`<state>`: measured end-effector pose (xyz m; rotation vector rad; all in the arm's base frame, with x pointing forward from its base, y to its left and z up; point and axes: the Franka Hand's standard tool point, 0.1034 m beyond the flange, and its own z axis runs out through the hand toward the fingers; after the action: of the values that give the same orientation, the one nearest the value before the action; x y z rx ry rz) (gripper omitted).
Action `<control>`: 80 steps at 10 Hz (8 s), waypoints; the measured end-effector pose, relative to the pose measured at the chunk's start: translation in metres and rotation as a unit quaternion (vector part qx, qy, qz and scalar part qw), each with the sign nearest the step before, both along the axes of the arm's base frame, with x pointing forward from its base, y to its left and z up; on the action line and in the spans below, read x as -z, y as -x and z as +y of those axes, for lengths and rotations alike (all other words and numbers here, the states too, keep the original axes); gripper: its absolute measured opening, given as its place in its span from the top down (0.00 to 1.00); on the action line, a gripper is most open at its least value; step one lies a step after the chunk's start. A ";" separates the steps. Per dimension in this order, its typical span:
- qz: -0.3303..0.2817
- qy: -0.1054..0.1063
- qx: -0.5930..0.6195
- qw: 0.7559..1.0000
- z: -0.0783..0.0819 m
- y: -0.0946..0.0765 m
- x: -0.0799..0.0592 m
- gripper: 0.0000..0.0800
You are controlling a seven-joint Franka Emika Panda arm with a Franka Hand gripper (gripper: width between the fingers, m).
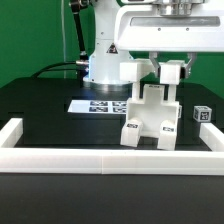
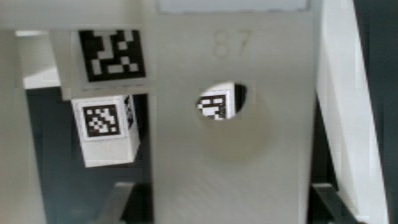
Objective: Assemble chair
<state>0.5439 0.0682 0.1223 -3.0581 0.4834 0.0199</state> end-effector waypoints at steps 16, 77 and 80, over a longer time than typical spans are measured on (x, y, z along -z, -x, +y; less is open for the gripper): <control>0.000 0.002 -0.030 1.000 0.002 0.010 0.006 0.64; -0.018 0.004 0.011 1.000 0.131 0.138 0.071 0.19; -0.016 0.010 0.005 1.000 0.131 0.144 0.088 0.19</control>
Offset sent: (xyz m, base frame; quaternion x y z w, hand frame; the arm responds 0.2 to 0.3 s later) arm -0.0076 0.0032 0.0009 -0.0030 0.0092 -0.0040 0.9999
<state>0.3998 0.1997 0.0343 -3.0711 0.4989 -0.0342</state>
